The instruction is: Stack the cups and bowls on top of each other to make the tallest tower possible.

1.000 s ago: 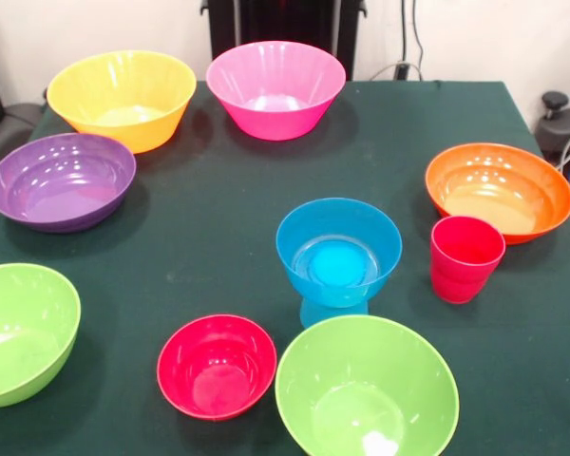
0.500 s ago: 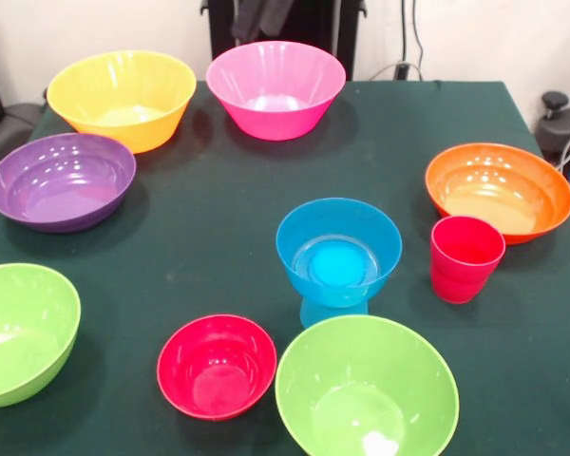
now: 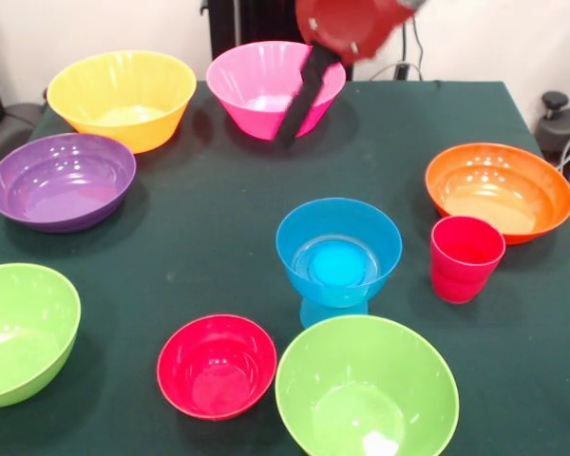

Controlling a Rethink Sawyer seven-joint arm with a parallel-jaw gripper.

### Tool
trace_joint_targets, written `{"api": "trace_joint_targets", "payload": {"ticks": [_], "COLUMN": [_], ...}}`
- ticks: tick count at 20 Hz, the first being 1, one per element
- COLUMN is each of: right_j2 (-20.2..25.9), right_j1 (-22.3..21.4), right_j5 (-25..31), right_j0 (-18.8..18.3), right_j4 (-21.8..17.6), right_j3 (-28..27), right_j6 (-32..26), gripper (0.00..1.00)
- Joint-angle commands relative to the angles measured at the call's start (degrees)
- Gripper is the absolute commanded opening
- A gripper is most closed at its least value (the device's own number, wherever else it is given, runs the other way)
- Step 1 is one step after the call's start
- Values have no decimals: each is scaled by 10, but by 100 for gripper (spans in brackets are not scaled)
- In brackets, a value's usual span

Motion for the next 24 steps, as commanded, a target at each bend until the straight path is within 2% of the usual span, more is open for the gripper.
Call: {"api": "trace_joint_targets", "payload": {"ticks": [1,5,8,12,15,17,21,24], "right_j2": [28,5,4,0,7,4,-3,-5], "right_j1": [65,82,81,53,8,-6,-29,-17], "right_j5": [106,130,128,149,165,175,205,207], "right_j0": [-24,-23,-11,14,37,46,54,52], "right_j4": [7,16,22,26,24,21,20,29], "right_j3": [-104,-139,-125,-81,-32,-18,-20,-48], "right_j6": [158,175,176,182,164,163,161,178], "gripper": [100,100,100,100,100,100,100,100]}}
